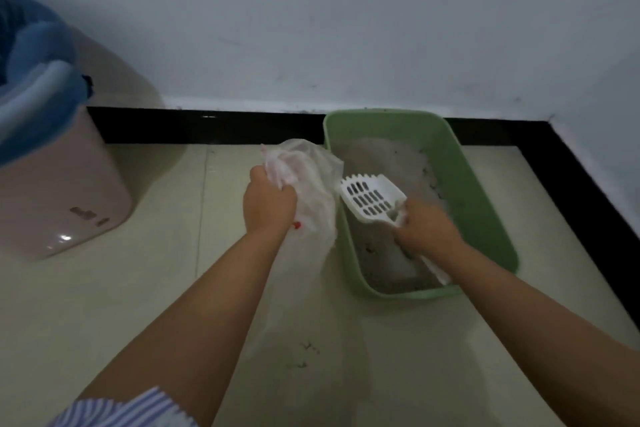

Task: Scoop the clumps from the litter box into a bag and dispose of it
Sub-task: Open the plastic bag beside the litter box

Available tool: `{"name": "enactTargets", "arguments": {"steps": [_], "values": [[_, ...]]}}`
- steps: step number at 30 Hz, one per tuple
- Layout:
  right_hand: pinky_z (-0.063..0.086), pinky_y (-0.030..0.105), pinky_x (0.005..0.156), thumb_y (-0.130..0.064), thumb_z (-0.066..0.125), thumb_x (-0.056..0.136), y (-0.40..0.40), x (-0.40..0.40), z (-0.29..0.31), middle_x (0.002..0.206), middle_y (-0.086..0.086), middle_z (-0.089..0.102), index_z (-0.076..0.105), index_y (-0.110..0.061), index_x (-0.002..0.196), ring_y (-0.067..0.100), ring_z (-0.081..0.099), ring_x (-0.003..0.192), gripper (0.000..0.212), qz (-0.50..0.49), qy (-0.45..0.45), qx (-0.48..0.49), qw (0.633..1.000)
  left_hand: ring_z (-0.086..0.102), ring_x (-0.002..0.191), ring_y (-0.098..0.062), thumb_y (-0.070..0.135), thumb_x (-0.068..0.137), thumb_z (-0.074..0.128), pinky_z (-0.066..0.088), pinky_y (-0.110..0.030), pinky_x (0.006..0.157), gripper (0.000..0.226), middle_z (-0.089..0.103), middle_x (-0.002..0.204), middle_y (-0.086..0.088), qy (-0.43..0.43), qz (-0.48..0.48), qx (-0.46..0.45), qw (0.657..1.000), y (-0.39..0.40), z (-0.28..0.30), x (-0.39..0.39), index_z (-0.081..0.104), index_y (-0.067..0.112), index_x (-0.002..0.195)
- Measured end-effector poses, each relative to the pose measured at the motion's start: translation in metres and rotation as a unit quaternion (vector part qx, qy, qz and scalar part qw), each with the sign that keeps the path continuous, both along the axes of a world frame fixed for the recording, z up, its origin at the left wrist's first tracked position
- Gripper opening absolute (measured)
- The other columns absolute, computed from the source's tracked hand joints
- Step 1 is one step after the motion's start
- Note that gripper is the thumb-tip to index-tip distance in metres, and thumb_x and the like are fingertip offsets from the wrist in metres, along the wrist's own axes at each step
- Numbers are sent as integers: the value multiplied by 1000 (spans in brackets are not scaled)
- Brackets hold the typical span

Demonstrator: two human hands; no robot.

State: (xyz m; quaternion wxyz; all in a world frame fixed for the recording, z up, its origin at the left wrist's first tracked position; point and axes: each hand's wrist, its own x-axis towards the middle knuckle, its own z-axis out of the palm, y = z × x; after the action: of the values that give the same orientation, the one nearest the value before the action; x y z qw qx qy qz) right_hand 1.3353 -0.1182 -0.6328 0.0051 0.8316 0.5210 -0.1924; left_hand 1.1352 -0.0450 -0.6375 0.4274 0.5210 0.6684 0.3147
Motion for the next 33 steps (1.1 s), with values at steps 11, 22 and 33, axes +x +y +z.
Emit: {"name": "enactTargets", "arguments": {"steps": [11,22,33], "values": [[46,27,73,-39,54,89,-18,17,10,110,11,65,60,-8,117,21,58,88,42,33,-9,-224,974,58,97,-16,29,94,51,50,-40,90,39,56,115,3,-170,3,20,985,1,4,8,40,35,131],[47,27,72,-14,59,89,65,-104,27,131,14,51,22,-18,145,18,58,95,68,6,482,50,875,60,74,-22,-20,84,39,56,-23,50,45,60,91,-11,-437,89,1,895,20,35,-73,51,7,118],[46,23,69,-10,51,90,92,-139,16,80,-10,69,62,-18,96,7,61,81,15,-39,653,5,757,63,67,-20,-4,86,51,55,-29,63,22,65,82,-12,-445,91,-85,887,28,31,-120,60,3,105]]}}
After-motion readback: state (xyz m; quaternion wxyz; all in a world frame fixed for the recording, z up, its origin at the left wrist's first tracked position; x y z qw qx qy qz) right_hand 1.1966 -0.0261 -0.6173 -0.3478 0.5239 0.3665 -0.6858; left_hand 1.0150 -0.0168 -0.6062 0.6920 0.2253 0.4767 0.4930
